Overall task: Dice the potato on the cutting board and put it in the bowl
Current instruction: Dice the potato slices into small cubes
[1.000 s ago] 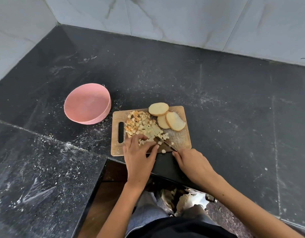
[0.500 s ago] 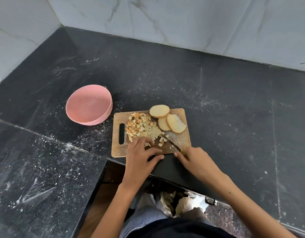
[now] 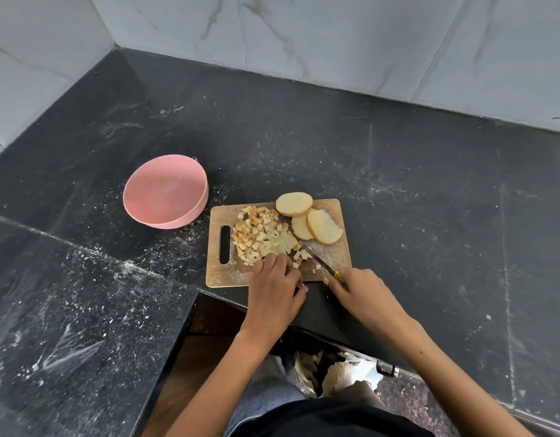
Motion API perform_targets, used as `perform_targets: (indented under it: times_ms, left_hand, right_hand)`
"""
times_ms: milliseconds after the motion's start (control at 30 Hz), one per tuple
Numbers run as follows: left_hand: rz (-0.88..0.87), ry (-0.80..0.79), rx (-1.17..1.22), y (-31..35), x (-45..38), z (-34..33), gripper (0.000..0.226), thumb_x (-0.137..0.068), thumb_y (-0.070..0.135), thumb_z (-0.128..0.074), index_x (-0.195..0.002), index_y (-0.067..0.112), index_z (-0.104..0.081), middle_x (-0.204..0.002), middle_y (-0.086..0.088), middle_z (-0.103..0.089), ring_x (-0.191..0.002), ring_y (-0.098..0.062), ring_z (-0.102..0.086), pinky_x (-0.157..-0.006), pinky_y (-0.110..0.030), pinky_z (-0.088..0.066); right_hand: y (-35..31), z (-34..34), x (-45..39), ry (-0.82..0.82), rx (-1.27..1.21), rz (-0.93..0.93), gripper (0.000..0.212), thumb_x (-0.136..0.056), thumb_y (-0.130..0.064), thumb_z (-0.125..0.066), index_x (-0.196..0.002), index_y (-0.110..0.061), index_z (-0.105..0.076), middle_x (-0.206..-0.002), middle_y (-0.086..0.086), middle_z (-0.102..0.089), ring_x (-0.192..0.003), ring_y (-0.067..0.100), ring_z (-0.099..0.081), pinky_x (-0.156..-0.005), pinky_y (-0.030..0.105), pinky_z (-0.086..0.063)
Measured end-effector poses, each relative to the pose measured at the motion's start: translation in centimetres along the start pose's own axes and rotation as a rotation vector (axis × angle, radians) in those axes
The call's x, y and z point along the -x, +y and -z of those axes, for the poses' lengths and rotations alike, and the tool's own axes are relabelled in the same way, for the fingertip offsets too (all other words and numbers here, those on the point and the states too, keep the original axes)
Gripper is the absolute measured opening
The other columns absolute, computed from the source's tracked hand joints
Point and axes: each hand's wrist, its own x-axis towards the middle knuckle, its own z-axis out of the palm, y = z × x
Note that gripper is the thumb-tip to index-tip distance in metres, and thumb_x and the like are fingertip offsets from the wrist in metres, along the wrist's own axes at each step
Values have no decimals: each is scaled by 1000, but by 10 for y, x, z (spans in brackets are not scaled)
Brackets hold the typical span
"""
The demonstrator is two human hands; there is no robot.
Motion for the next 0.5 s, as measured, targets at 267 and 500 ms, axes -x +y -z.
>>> perform_targets:
  times_ms: [267,500]
  left_hand:
    - [9,82,118,-10,-10,11,19,-80,35,-63,-73,18,-65,-89,4,-55,-91,-16,-48,-78,-28,-28]
    - [154,106,129,-41,-39,15,6,-80,25,-77,-82,20,-75,-93,2,-59,-96,-22,-53,-84,-29,-26]
  right_hand:
    - [6,-1,-7,92,-3,-14,37,-89,-47,-57,-80,-11,-54,-75,4,-61,-71,24,-59,-64,37,-49]
    - [-19,-11,-30,223,-215,-17,24,-76,-15,-77,-76,-16,-53,-78,-3,-59,-74,14,-56,-65,31,-50]
